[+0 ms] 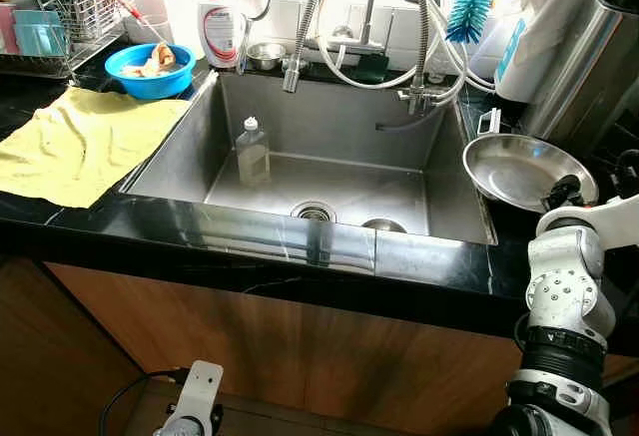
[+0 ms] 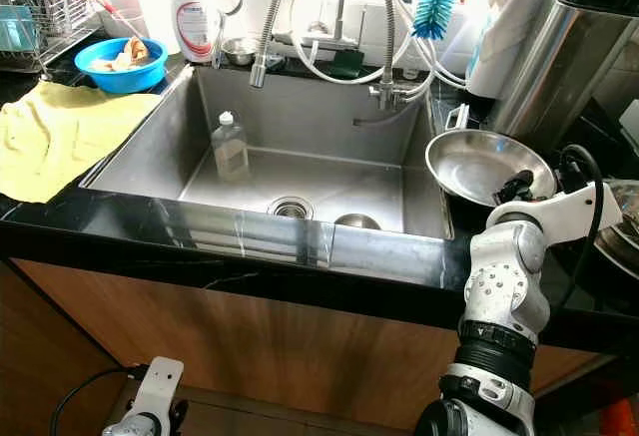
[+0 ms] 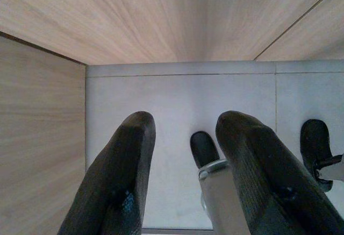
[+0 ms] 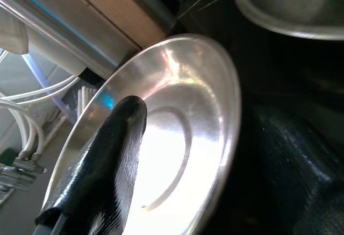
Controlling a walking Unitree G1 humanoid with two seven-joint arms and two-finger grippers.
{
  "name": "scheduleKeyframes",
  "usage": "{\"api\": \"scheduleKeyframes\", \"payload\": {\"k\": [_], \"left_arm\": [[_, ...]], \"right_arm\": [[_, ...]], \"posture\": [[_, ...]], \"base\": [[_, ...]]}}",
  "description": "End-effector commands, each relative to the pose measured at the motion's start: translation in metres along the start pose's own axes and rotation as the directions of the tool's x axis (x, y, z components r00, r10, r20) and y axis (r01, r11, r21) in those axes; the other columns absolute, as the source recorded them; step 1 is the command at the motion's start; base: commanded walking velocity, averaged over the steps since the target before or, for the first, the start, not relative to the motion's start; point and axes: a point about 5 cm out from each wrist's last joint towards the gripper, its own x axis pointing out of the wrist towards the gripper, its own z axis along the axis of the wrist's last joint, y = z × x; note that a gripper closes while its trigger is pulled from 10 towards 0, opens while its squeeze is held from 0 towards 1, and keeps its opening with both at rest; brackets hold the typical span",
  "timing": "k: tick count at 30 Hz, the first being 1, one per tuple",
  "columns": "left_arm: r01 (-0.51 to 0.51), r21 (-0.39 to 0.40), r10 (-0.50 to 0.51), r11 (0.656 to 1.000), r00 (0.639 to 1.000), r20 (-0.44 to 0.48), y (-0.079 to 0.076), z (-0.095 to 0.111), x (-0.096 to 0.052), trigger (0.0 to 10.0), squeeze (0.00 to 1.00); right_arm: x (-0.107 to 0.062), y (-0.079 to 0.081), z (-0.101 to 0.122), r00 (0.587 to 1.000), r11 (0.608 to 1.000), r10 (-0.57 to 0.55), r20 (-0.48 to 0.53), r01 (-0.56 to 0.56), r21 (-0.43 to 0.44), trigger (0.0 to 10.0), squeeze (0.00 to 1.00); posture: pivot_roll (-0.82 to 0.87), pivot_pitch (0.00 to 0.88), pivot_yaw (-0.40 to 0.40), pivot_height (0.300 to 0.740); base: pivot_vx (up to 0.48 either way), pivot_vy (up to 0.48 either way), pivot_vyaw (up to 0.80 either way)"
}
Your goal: Kitchen organization
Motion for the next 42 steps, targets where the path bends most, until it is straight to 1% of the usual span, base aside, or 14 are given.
{"api": "scheduleKeyframes", "payload": {"k": [1, 8, 9, 10, 12, 13, 14, 40, 42], "left_arm": [[0.01, 0.006, -0.01, 1.0, 1.0, -0.013, -0.002, -0.003, 0.0, 10.0, 0.0], [0.011, 0.003, -0.011, 1.0, 1.0, -0.011, -0.002, -0.003, 0.0, 10.0, 0.0], [0.01, 0.002, -0.01, 1.0, 1.0, -0.011, -0.002, -0.003, 0.0, 10.0, 0.0], [0.01, 0.002, -0.01, 1.0, 1.0, -0.011, -0.002, -0.003, 0.0, 10.0, 0.0], [0.011, 0.002, -0.011, 1.0, 1.0, -0.01, -0.002, -0.002, 0.0, 10.0, 0.0], [0.012, 0.003, -0.012, 1.0, 1.0, -0.01, -0.003, -0.002, 0.0, 10.0, 0.0], [0.013, 0.003, -0.013, 1.0, 1.0, -0.01, -0.003, -0.002, 0.0, 10.0, 0.0], [0.022, 0.017, -0.021, 1.0, 1.0, -0.012, -0.003, -0.003, 0.0, 10.0, 0.0], [0.022, 0.019, -0.021, 1.0, 1.0, -0.013, -0.003, -0.003, 0.0, 10.0, 0.0]], "right_arm": [[0.002, 0.003, 0.002, 1.0, 0.999, -0.009, -0.007, 0.01, 0.032, 10.0, 0.0], [0.006, 0.003, -0.003, 0.999, 0.999, -0.023, -0.04, 0.025, 0.046, 10.0, 0.0], [0.006, 0.004, -0.003, 0.999, 0.998, -0.022, -0.044, 0.024, 0.054, 9.0, 0.0], [0.006, 0.004, -0.004, 0.999, 0.998, -0.021, -0.048, 0.024, 0.059, 5.6, 0.0], [0.007, 0.005, -0.004, 0.999, 0.998, -0.023, -0.048, 0.026, 0.057, 2.3, 0.0], [0.007, 0.005, -0.004, 0.998, 0.998, -0.025, -0.049, 0.028, 0.058, 1.3, 0.0], [0.007, 0.005, -0.004, 0.998, 0.998, -0.027, -0.05, 0.03, 0.059, 0.0, 0.0], [0.006, 0.007, -0.008, 0.998, 0.997, -0.029, -0.057, 0.032, 0.063, 0.0, 0.0], [0.005, 0.01, -0.009, 0.999, 0.999, 0.006, -0.053, -0.004, 0.043, 0.0, 0.0]], "posture": [[-0.11, 0.0, -0.066, 0.74], [-0.11, 0.0, -0.069, 0.74], [-0.11, 0.0, -0.069, 0.74], [-0.11, 0.0, -0.07, 0.74], [-0.11, 0.0, -0.07, 0.74], [-0.11, 0.0, -0.07, 0.74], [-0.11, 0.0, -0.07, 0.74], [-0.11, 0.0, -0.066, 0.74], [-0.11, 0.0, -0.066, 0.74]], "base": [[0.0, 0.0, 0.0], [0.0, 0.0, 0.0], [0.0, 0.0, 0.0], [0.0, 0.0, 0.0], [0.0, 0.0, 0.0], [0.0, 0.0, 0.0], [0.0, 0.0, 0.0], [0.0, 0.0, 0.0], [0.0, 0.0, 0.0]]}}
